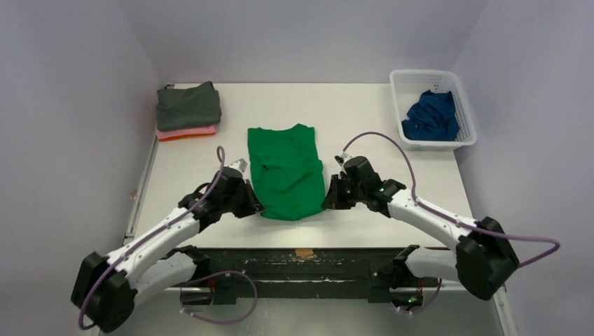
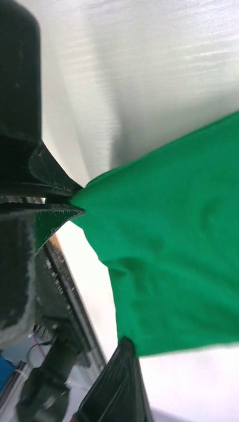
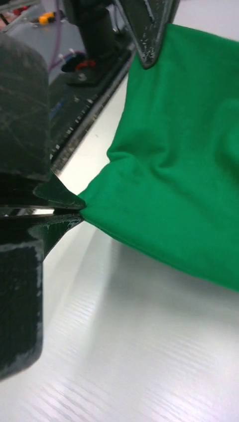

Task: Fold and stack the t-shirts
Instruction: Grab one side of the 2/3 rectangular tshirt with both arms, then fold the long partially folded tshirt into a neat square

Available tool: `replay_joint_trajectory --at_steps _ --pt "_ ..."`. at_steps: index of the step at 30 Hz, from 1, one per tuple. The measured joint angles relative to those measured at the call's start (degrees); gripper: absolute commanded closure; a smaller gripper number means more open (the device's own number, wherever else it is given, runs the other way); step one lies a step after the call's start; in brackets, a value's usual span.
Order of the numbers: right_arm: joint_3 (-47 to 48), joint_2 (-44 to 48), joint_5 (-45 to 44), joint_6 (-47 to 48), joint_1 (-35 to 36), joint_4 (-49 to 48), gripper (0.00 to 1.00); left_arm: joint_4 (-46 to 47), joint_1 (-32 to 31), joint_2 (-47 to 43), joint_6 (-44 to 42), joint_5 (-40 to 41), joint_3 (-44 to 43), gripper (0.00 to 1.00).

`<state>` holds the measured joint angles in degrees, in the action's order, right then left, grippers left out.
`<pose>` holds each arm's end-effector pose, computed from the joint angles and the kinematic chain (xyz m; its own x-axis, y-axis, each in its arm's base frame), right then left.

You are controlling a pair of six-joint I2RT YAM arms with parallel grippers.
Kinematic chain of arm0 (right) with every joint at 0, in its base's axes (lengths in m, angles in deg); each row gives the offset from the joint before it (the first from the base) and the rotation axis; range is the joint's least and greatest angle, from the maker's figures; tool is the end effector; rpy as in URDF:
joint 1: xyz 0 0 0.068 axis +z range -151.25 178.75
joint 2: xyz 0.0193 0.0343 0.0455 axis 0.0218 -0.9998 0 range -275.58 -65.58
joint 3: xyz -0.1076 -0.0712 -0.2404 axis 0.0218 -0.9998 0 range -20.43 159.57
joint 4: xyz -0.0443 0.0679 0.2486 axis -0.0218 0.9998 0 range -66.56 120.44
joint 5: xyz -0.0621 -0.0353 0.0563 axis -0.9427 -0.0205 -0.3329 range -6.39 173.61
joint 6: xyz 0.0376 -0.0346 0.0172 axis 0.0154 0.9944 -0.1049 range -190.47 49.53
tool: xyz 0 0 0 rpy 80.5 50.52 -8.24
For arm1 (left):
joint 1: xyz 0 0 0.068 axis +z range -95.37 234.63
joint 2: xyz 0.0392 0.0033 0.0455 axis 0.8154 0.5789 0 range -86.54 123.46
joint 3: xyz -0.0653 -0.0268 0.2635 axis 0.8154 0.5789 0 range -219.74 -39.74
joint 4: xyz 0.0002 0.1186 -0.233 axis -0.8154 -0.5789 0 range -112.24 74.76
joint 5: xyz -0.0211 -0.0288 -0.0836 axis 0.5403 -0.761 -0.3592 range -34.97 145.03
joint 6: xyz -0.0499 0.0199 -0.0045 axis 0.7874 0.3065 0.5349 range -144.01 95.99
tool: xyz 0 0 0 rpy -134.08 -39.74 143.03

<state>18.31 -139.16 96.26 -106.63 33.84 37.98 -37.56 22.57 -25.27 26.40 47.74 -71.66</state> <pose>0.2015 0.1510 0.1935 -0.9013 0.0704 -0.4274 -0.1805 0.8359 0.5184 0.1704 -0.1120 0.1915 -0.8808 -0.3503 -0.3184 -0.1345 0.8301 -0.5412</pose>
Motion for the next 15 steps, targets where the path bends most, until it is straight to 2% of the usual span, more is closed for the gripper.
replay_joint_trajectory --at_steps 4,8,11,15 --pt "0.0 11.7 0.3 -0.9 3.0 5.1 1.00 -6.0 -2.6 -17.8 1.2 0.7 0.7 1.00" --pt "0.5 18.8 0.1 -1.2 2.8 8.0 1.00 -11.5 -3.0 -28.7 1.6 2.0 0.5 1.00" --pt "2.1 19.2 -0.5 -1.4 2.8 8.8 1.00 -15.0 -3.0 -28.3 1.5 3.1 -1.0 1.00" --pt "5.4 16.8 -2.5 -2.0 2.8 8.9 1.00 -18.9 -2.5 -21.8 1.3 6.9 -6.0 1.00"
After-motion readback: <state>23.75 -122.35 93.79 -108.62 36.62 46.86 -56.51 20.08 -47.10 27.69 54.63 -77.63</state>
